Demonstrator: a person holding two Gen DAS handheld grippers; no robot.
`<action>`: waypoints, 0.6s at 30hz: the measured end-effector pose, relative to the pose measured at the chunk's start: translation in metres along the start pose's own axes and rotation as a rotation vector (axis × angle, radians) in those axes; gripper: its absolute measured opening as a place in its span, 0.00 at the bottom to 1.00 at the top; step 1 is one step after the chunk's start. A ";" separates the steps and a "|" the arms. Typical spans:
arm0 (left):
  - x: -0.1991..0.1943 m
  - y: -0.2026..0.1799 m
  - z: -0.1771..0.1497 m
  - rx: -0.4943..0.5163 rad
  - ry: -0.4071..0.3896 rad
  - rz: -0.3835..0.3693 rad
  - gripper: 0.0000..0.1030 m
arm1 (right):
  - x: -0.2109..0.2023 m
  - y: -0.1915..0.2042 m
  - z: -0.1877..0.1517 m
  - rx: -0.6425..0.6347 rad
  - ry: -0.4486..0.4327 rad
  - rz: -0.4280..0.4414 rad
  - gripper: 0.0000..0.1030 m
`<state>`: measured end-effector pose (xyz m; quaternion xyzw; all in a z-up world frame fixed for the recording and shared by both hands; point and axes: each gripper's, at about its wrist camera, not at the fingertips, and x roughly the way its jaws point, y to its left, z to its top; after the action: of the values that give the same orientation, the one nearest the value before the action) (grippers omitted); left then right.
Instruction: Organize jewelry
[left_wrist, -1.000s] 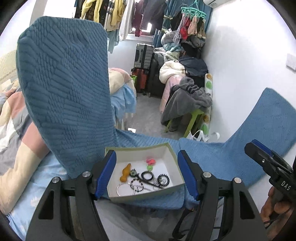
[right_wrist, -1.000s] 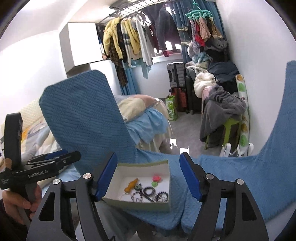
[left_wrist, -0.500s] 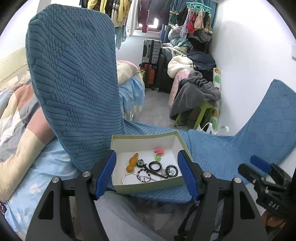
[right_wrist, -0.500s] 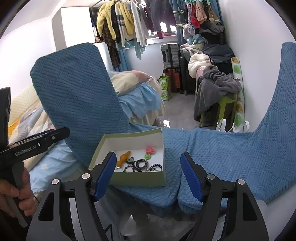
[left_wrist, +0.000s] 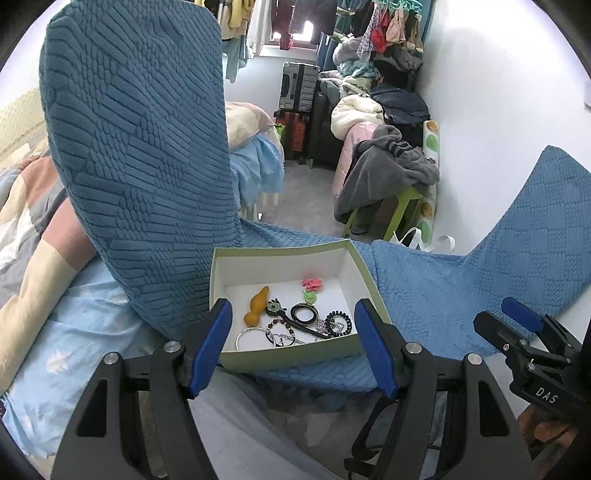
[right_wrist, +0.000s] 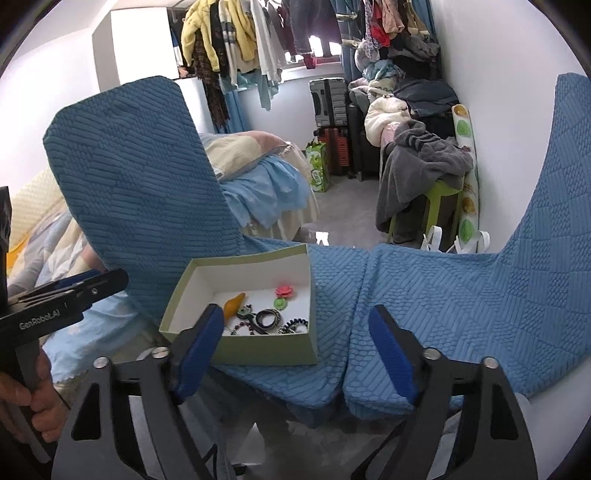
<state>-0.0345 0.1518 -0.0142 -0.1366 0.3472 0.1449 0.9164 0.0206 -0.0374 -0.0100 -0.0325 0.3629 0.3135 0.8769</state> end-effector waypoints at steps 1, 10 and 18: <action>0.001 0.000 -0.001 0.003 0.000 -0.001 0.67 | 0.000 -0.001 0.000 0.000 0.000 -0.004 0.79; 0.008 -0.005 -0.003 0.020 0.023 0.003 0.67 | 0.000 -0.009 -0.003 0.014 0.006 -0.018 0.80; 0.008 -0.005 -0.004 0.012 0.032 0.013 0.67 | 0.002 -0.012 -0.004 0.011 0.013 -0.026 0.85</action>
<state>-0.0290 0.1477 -0.0218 -0.1309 0.3635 0.1465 0.9106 0.0261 -0.0471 -0.0166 -0.0346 0.3698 0.2999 0.8787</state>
